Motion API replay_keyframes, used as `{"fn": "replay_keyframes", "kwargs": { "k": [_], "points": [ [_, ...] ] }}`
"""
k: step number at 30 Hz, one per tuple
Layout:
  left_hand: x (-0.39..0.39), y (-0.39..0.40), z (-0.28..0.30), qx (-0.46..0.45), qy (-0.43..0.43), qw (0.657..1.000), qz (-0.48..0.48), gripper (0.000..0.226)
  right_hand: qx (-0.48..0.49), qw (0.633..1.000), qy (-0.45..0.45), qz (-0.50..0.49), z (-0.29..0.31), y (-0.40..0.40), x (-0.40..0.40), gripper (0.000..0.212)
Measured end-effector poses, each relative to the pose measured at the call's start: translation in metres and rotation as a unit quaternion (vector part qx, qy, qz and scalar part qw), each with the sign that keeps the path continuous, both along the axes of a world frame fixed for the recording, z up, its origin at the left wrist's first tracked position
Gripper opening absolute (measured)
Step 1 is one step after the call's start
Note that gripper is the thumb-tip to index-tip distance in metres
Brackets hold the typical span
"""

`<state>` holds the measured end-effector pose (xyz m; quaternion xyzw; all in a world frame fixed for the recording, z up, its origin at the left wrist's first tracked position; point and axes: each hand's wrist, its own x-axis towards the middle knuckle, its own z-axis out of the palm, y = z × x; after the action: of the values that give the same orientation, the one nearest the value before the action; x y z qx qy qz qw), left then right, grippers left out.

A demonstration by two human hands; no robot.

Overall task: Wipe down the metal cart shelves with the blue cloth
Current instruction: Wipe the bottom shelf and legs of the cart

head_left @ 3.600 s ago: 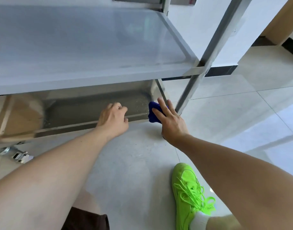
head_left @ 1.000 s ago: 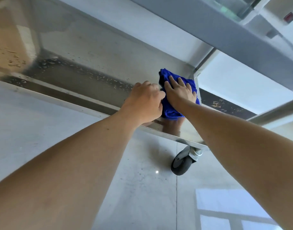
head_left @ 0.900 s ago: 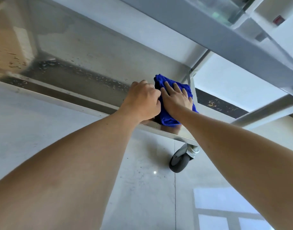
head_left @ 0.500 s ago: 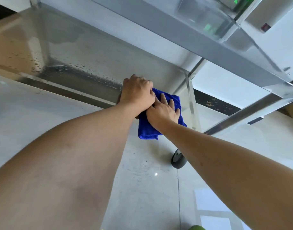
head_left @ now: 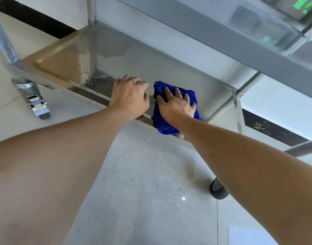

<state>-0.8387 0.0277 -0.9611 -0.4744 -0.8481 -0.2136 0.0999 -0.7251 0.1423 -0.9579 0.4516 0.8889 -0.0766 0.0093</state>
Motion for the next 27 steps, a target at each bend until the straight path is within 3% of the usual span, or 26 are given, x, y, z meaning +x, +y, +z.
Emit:
{"fn": "replay_keyframes", "kwargs": {
  "k": [4,8,17,27],
  "points": [
    [0.004,0.0,-0.004,-0.082,0.002,0.997,-0.015,0.052,0.013,1.0,0.003,0.003,-0.002,0.018,-0.022,0.062],
    [0.006,0.006,-0.007,-0.12,0.0,0.993,-0.015,0.049,0.026,1.0,0.013,-0.007,-0.002,0.051,-0.044,0.061],
    [0.011,0.011,-0.004,-0.089,0.005,0.996,-0.022,0.042,0.024,0.999,0.022,-0.033,0.007,0.133,-0.098,0.061],
    [-0.004,0.012,-0.015,-0.077,0.006,0.997,0.01,0.038,-0.011,0.999,0.048,-0.021,-0.01,0.143,-0.138,0.057]
  ]
}}
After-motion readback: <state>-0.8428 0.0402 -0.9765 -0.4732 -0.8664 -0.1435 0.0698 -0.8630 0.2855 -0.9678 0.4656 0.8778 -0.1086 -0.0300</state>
